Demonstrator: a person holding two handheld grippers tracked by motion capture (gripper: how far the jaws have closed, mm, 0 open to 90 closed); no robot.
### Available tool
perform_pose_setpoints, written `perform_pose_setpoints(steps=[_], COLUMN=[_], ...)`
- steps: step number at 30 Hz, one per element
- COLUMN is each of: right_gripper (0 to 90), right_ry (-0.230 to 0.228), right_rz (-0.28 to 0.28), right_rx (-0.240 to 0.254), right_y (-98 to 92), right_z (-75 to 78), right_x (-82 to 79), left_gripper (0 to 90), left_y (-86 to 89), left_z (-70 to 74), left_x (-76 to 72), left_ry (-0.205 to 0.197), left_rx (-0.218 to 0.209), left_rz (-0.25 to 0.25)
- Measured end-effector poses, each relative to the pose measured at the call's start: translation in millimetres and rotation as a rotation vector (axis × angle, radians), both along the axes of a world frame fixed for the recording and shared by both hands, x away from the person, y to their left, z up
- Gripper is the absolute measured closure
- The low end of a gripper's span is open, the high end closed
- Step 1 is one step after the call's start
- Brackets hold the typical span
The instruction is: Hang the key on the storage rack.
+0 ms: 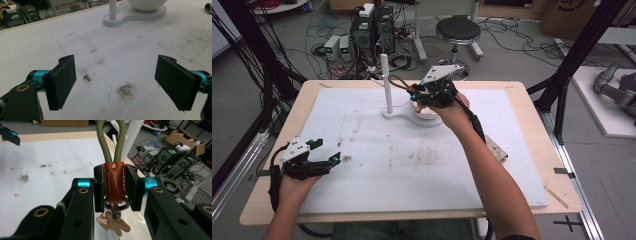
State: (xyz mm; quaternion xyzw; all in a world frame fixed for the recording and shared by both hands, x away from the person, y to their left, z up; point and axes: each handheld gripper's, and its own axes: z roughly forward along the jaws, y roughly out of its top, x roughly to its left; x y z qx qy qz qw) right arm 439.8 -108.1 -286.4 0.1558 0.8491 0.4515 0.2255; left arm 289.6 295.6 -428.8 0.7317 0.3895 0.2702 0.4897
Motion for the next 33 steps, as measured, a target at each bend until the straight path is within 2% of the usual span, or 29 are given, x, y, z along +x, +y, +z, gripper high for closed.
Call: perform_pose_setpoints(steps=[13, 20, 23, 33], right_gripper=[71.7, 71.7, 71.7, 70.7], right_ry=[-0.021, -0.021, -0.035, -0.003], right_rz=[-0.005, -0.001, -0.005, -0.056], right_rx=[-0.014, -0.042, -0.052, -0.094], right_y=[23.0, 33.4, 37.8, 40.1], right_z=[0.4, 1.5, 0.8, -8.7], right_x=[11.9, 15.2, 16.5, 26.6], left_gripper=[17.3, 17.3, 17.3, 17.3], left_y=[4.6, 5.8, 6.2, 8.5], left_z=[-1.8, -2.1, -2.2, -3.4], left_x=[-3.2, -3.8, -3.8, -3.4], left_ry=[0.008, 0.012, 0.012, 0.019], left_rx=[0.003, -0.001, -0.001, -0.009], left_rz=[0.012, 0.012, 0.014, 0.010])
